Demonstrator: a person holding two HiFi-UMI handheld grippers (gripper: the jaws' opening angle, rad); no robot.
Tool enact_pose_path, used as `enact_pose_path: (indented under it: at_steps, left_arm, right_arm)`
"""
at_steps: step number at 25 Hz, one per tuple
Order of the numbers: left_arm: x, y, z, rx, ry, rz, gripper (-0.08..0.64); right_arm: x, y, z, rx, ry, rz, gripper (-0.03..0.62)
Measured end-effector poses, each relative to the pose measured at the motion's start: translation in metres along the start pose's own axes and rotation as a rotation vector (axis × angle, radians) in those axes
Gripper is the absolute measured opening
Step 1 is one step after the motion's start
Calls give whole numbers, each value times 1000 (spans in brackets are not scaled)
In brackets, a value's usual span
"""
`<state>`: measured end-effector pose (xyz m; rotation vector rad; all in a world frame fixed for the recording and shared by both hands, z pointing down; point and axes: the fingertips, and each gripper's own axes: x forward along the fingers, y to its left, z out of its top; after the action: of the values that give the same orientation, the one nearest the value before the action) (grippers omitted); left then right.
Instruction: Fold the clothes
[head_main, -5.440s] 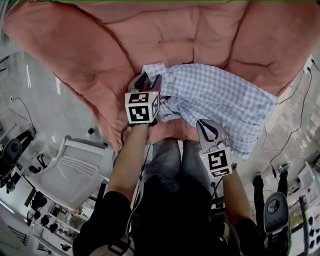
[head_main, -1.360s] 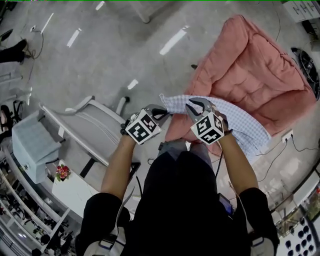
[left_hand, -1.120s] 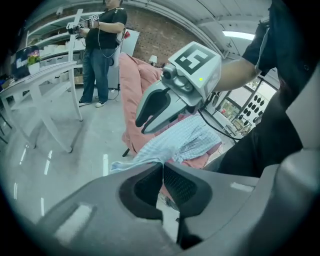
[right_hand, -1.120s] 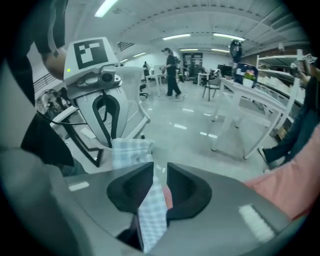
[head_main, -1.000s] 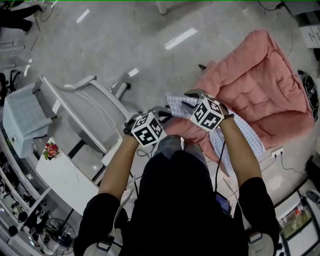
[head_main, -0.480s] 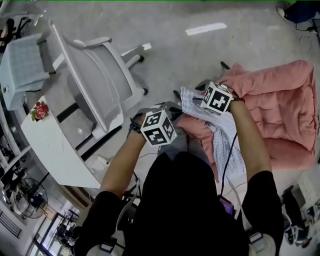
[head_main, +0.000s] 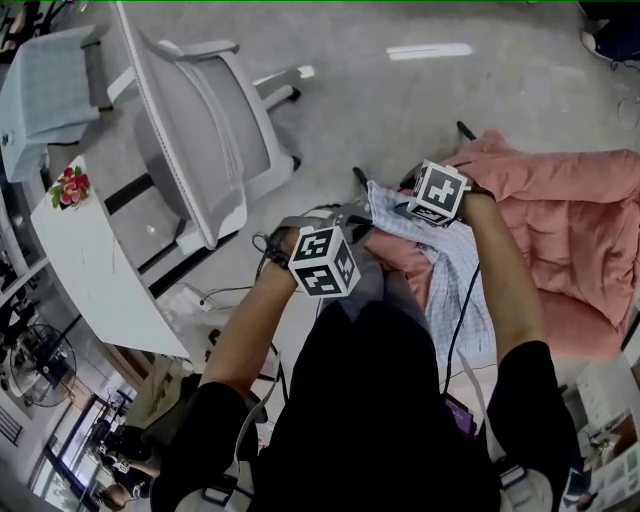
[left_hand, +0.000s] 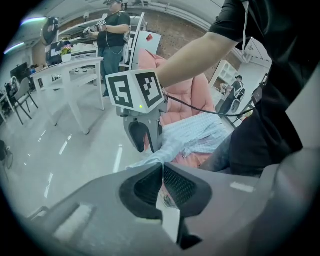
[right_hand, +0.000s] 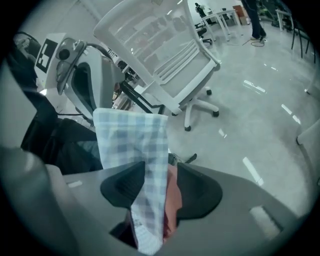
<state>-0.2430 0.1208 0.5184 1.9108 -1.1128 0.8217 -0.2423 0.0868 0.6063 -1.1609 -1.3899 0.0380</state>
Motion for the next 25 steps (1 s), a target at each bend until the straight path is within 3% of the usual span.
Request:
enact_pose_path:
  at_steps: [2, 5, 10, 12, 18, 25]
  left_arm:
    - [2, -3, -3, -13, 3, -5, 15]
    - [6, -5, -5, -37, 4, -9, 15]
    - [8, -5, -10, -65, 7, -2, 15]
    - [8, 0, -10, -82, 7, 7, 15]
    - [4, 23, -1, -114, 1, 42, 15]
    - [3, 75, 26, -165, -20, 93, 17]
  right_arm:
    - [3, 2, -7, -12, 29, -12, 191]
    - [5, 3, -14, -43, 36, -32, 105]
    - [-6, 9, -8, -39, -39, -75, 11]
    - [-15, 7, -5, -48, -75, -112, 8]
    - [-61, -11, -9, -44, -164, -297, 8]
    - [-150, -40, -16, 78, -317, -594, 8]
